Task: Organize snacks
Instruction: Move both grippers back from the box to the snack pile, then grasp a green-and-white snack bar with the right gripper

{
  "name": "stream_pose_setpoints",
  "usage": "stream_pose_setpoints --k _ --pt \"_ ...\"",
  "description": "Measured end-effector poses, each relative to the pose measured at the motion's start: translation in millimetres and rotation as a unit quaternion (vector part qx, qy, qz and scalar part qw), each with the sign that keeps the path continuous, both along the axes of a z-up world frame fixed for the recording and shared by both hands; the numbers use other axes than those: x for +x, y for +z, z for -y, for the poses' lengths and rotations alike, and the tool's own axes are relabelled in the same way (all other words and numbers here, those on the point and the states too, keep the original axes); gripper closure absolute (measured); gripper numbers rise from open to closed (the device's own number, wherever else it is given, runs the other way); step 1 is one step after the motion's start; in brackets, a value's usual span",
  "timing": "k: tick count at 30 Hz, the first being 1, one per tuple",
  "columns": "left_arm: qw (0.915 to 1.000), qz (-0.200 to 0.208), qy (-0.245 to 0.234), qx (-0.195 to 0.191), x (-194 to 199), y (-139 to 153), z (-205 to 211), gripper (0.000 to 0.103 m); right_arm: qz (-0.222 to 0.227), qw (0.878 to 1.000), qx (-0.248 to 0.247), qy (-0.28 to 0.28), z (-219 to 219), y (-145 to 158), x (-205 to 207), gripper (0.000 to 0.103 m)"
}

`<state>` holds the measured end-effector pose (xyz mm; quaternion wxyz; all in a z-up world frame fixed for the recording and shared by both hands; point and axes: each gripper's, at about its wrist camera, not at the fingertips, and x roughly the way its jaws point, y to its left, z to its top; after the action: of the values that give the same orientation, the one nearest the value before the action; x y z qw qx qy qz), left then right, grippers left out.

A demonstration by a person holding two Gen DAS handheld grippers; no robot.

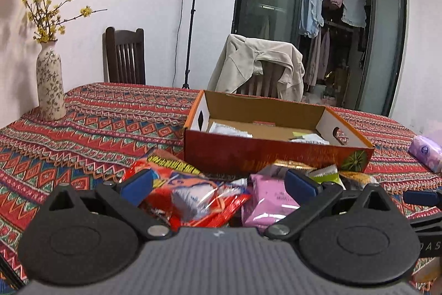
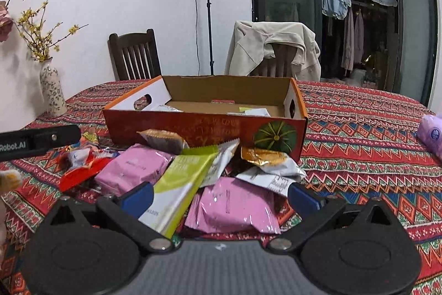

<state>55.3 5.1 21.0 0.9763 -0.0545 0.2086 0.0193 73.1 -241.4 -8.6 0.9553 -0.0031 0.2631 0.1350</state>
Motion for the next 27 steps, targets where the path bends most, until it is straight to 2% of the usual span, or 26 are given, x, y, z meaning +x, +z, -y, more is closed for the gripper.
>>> stream_pose_setpoints --k 17,27 --pt "0.9997 -0.012 0.019 -0.011 -6 -7 -22 0.000 -0.017 1.000 0.008 -0.020 -3 -3 4 0.000" --pt "0.9996 -0.014 0.017 -0.017 -6 -13 -28 0.000 -0.016 0.999 0.031 -0.001 -4 -1 5 0.001"
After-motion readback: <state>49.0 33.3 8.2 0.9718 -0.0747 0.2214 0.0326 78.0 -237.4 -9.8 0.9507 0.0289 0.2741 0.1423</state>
